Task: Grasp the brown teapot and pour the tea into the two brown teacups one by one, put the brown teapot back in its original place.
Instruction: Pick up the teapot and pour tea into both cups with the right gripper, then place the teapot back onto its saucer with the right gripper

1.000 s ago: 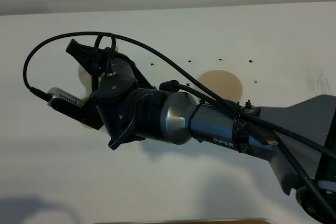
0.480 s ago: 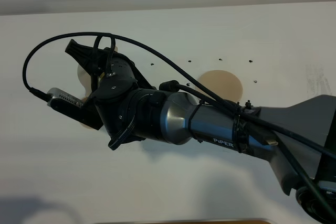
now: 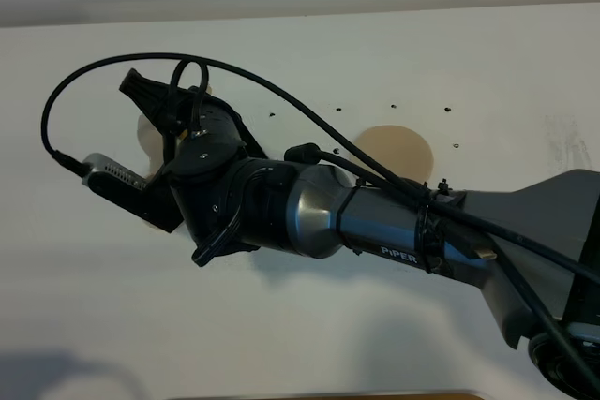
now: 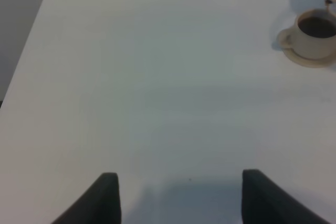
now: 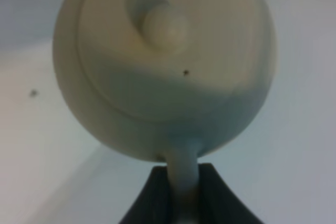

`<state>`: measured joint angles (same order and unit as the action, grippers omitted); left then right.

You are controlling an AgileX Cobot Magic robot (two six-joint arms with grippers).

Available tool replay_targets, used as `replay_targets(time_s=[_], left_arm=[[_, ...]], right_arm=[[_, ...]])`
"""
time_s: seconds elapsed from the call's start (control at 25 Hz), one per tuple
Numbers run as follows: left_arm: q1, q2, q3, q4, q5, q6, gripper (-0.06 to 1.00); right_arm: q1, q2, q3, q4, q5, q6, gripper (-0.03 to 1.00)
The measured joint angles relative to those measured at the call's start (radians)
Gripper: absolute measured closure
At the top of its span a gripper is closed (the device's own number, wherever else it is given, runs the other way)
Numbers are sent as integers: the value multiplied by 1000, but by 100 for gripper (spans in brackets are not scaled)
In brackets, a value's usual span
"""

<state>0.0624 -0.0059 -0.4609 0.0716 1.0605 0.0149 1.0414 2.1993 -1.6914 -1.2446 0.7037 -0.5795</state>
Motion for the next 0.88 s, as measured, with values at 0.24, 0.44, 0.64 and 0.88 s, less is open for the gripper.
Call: replay_targets(time_s=[0.24, 0.44, 0.64, 0.88], left_arm=[[0, 0, 0, 0, 0, 0, 46], [0, 0, 0, 0, 0, 0, 46], [0, 0, 0, 0, -1, 0, 46], [0, 0, 0, 0, -1, 0, 46]], right_arm=[[-6, 0, 0, 121, 0, 170, 86], [-26, 0, 0, 200, -2, 329, 86], [-78, -3, 0, 366, -13, 365, 86], [-151, -32, 0, 622, -50, 365, 86]])
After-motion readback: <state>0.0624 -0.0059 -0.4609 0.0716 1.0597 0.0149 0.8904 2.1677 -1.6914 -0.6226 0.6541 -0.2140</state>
